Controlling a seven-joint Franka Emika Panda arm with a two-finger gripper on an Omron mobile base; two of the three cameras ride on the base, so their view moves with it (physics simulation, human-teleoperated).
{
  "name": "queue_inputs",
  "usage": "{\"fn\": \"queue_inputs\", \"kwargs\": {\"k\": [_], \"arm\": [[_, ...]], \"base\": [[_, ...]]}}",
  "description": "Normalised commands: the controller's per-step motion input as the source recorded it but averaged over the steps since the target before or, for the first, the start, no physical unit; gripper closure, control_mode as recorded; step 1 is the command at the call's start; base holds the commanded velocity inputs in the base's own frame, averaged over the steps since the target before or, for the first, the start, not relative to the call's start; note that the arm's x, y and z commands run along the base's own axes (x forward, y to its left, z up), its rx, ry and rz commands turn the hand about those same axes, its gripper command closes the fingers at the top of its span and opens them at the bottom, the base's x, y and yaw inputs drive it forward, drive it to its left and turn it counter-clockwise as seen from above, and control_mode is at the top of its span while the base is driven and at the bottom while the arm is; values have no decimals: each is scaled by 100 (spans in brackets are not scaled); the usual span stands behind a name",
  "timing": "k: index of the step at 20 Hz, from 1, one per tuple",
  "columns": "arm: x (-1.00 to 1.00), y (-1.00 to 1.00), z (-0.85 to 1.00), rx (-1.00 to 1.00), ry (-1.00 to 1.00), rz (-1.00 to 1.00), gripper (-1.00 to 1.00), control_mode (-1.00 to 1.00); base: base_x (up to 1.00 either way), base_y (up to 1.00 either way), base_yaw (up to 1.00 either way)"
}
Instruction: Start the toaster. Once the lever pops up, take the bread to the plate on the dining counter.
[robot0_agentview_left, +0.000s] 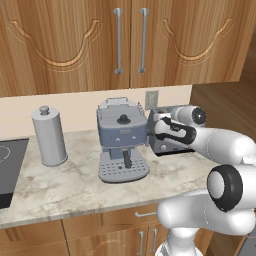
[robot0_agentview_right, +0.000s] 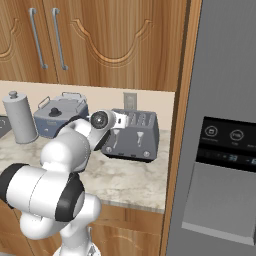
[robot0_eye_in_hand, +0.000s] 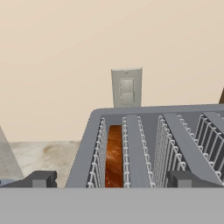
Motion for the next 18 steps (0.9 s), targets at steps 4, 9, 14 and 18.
{"fn": "queue_inputs", "kwargs": {"k": [4,9,14,18], "arm": [[0,0,0,0,0,0,-100,-100],[0,0,0,0,0,0,-100,-100],[0,0,0,0,0,0,-100,-100],[0,0,0,0,0,0,-100,-100]], "base": [[0,0,0],[0,0,0],[0,0,0],[0,0,0]]}}
